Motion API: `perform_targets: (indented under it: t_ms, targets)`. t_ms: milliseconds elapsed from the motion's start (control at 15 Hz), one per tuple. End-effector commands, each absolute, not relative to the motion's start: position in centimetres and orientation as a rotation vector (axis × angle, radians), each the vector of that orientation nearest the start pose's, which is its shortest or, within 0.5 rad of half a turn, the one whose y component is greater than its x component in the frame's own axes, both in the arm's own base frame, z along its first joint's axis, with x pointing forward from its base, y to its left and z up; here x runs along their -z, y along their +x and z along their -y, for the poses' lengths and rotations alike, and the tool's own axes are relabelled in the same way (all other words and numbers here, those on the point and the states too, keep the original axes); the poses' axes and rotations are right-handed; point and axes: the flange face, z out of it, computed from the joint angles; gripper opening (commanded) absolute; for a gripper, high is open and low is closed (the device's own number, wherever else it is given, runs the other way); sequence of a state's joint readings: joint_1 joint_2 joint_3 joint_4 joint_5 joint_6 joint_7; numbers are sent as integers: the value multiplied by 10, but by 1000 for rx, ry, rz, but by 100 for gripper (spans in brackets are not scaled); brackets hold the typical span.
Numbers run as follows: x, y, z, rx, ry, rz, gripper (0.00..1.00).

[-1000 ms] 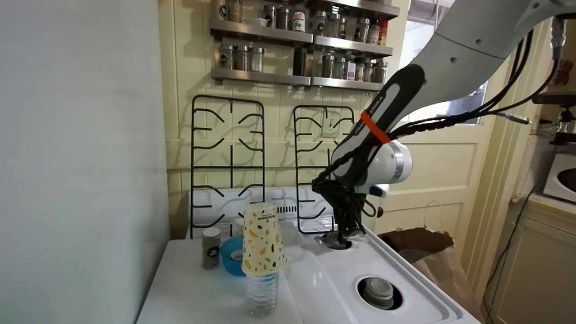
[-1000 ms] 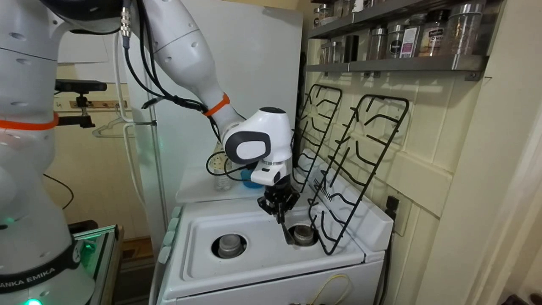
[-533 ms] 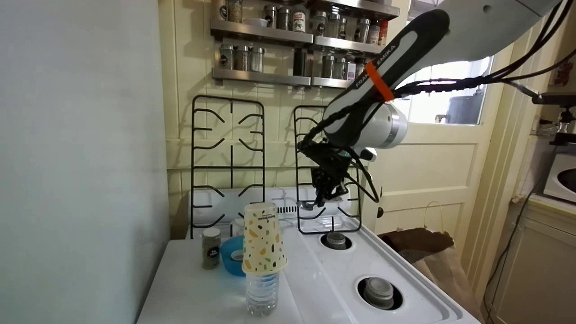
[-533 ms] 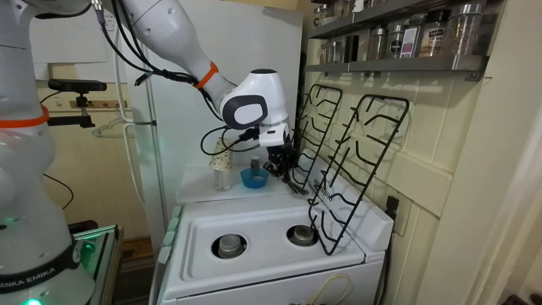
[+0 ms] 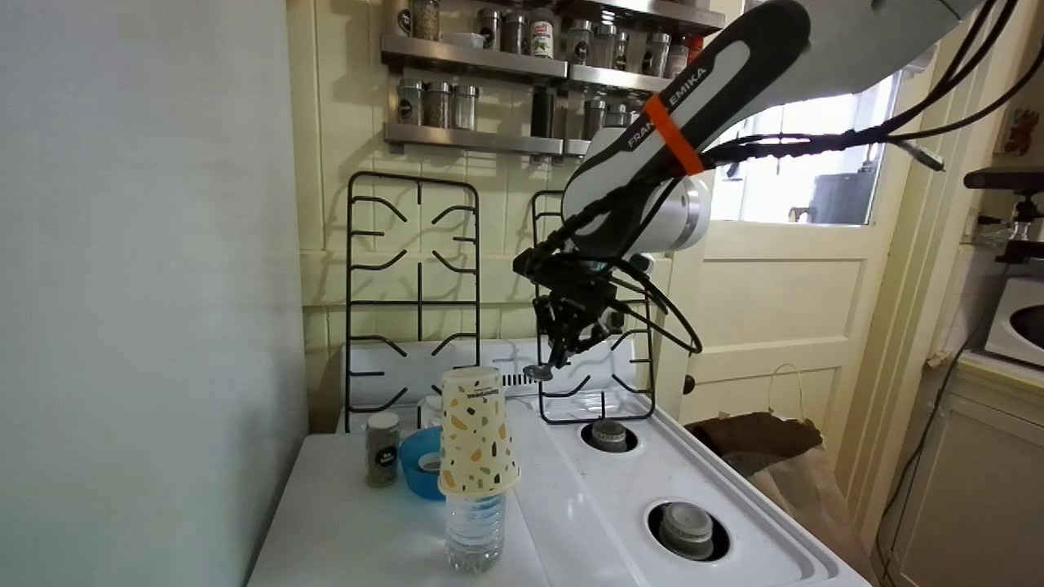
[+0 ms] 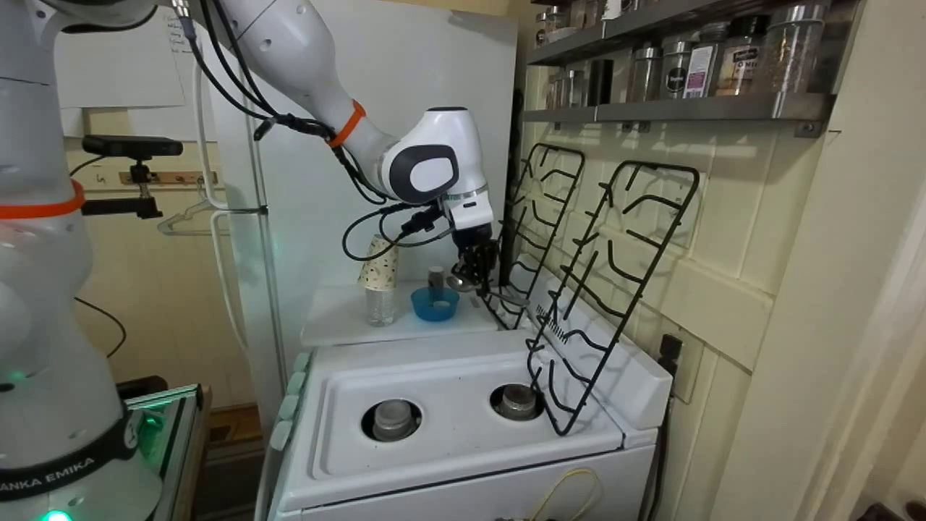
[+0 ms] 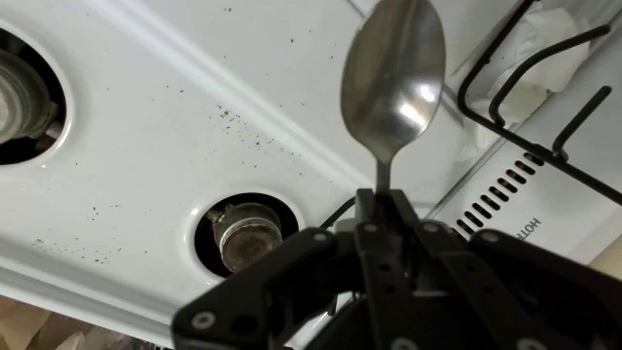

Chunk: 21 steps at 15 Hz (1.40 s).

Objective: Put the silver spoon in the blue bowl.

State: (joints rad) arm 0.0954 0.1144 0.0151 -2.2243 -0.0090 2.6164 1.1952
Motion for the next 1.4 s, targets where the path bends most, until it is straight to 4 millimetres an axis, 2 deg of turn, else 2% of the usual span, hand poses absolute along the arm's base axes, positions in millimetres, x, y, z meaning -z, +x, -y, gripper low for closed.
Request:
perform_targets:
  t_ms: [0,267,533,667,933,1333]
  targets:
    - [-351,562,-62,330,-2543,-1514,2]
    - [-353,582,-93,376,-2553,-1384,2]
    - [-360,611,-143,427,-2723,-1198,2]
    - [-360,617,-171,433,-2795,-1096,2]
    - [-349,608,-209,392,-2946,-979,2]
    - [-327,592,-237,433,-3051,-883,2]
